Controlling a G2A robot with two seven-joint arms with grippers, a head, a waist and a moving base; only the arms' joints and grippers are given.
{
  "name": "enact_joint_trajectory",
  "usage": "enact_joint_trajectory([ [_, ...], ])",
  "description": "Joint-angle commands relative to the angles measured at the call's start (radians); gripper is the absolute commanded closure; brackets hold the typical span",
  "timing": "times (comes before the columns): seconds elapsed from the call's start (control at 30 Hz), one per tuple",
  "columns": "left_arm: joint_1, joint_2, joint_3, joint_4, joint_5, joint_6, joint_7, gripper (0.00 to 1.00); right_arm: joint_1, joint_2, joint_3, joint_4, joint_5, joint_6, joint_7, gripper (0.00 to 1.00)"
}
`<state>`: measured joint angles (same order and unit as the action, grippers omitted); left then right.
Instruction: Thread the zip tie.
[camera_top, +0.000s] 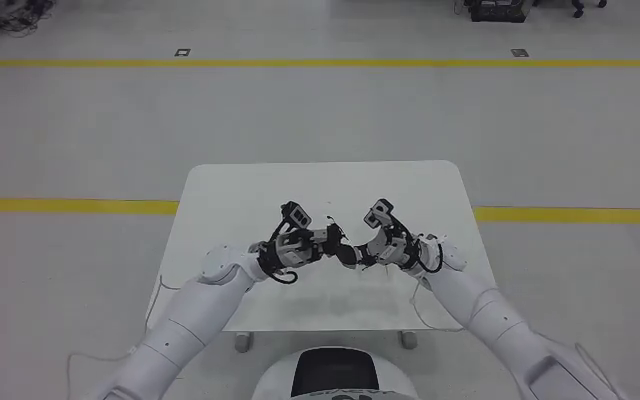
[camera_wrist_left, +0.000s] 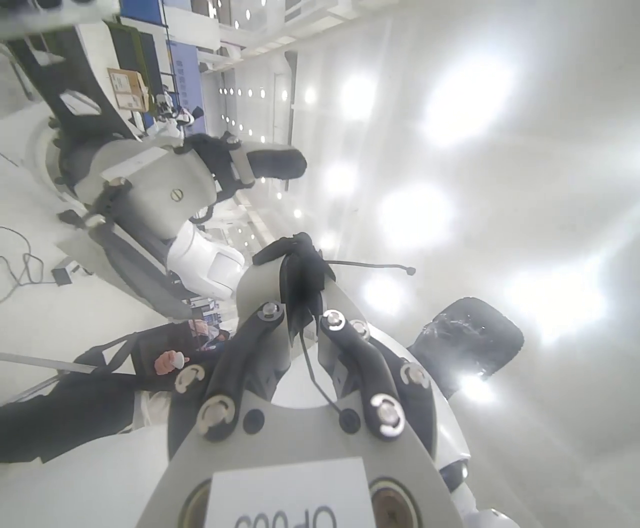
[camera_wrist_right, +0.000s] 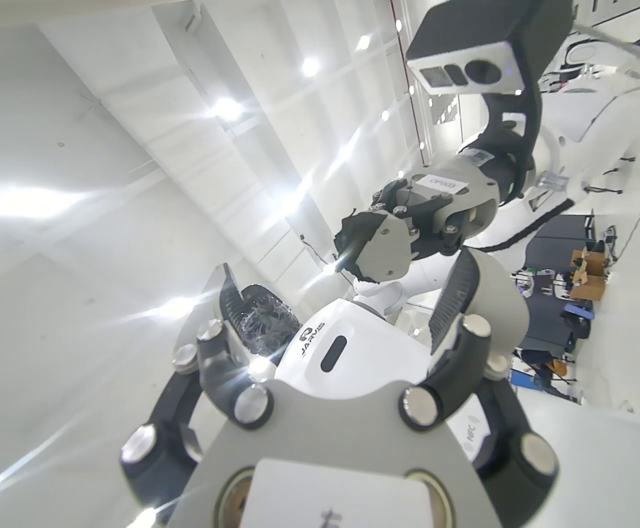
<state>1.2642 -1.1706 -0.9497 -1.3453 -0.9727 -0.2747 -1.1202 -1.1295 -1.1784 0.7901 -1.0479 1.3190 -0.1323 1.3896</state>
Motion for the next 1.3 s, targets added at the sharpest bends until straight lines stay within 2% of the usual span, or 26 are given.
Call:
enact_joint_trajectory([
  [0.0, 0.009, 0.000, -0.003, -0.009, 0.009, -0.024, 0.025, 1.00, -0.007, 0.001, 0.010, -0.004, 0.003, 0.017, 0.000, 0.00],
  [0.1, 0.019, 0.001, -0.013, -0.020, 0.029, -0.047, 0.061, 1.00, -0.011, 0.002, 0.018, -0.002, 0.002, 0.048, 0.000, 0.00],
  [0.17, 0.024, 0.003, -0.021, -0.031, 0.068, -0.062, 0.109, 1.00, -0.007, 0.003, 0.018, 0.012, -0.016, 0.061, 0.000, 0.00],
  [0.4, 0.024, 0.003, -0.020, -0.035, 0.075, -0.063, 0.111, 1.00, -0.008, 0.003, 0.019, 0.009, -0.016, 0.061, -0.007, 0.00],
  [0.47, 0.028, 0.002, -0.018, -0.042, 0.070, -0.058, 0.127, 1.00, -0.019, 0.002, 0.030, -0.016, -0.014, 0.069, -0.032, 0.00],
  [0.67, 0.041, 0.001, -0.027, -0.046, 0.015, -0.023, 0.158, 1.00, -0.035, 0.004, 0.064, -0.032, -0.048, 0.041, -0.030, 0.00],
  [1.0, 0.039, 0.000, -0.034, -0.048, 0.010, -0.028, 0.150, 1.00, -0.041, 0.002, 0.077, -0.035, -0.052, 0.038, -0.035, 0.00],
  [1.07, 0.039, 0.000, -0.034, -0.048, 0.010, -0.028, 0.150, 1.00, -0.049, 0.002, 0.090, -0.060, -0.071, 0.015, -0.064, 0.00],
  [1.23, 0.039, 0.000, -0.034, -0.048, 0.010, -0.028, 0.150, 1.00, -0.063, 0.002, 0.116, -0.086, -0.100, -0.027, -0.061, 0.00],
  [1.27, 0.039, 0.000, -0.034, -0.048, 0.010, -0.028, 0.150, 1.00, -0.064, 0.002, 0.119, -0.088, -0.106, -0.031, -0.058, 0.15],
])
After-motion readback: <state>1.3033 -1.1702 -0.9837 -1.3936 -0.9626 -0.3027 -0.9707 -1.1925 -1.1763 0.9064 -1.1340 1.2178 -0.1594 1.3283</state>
